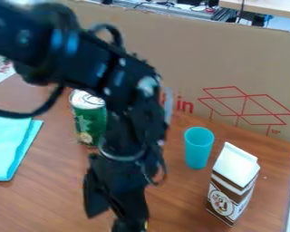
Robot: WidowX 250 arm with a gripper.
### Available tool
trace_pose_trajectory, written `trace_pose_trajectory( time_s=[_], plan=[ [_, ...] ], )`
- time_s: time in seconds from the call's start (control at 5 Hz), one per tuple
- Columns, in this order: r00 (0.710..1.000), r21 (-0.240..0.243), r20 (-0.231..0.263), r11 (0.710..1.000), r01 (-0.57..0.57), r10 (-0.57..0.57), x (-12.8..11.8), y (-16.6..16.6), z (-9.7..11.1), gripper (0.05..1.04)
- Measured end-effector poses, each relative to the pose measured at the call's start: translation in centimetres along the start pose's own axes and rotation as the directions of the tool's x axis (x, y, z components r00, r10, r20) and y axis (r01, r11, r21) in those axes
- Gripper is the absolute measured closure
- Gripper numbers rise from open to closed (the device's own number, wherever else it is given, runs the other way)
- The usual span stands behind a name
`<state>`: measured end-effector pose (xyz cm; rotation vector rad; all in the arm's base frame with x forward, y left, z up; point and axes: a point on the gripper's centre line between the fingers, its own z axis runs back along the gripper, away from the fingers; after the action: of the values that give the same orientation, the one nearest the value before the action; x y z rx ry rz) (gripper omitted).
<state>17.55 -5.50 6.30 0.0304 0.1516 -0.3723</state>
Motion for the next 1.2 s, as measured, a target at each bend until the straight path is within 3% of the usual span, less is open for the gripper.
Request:
trace_pose_trajectory(
  time_s=[0.4, 0.6, 0.8, 1.0, 1.2],
  plan=[
    [0.995, 0.048, -0.087, 0.998, -0.034, 0.038, 0.5, 0.0, -2.3, 0.083],
    [0.995, 0.056, -0.091, 0.998, -0.039, 0.044, 0.7, 0.2, -3.1, 0.102],
    [0.995, 0.027, -0.101, 0.999, -0.018, 0.021, 0.7, 0.2, -4.2, 0.208],
    [0.995, -0.021, -0.101, 1.0, 0.009, -0.011, 0.4, -0.1, -4.4, 0.454],
    [0.996, -0.063, -0.072, 0.997, 0.044, -0.049, -0.2, -0.3, -3.6, 0.471]
  ],
)
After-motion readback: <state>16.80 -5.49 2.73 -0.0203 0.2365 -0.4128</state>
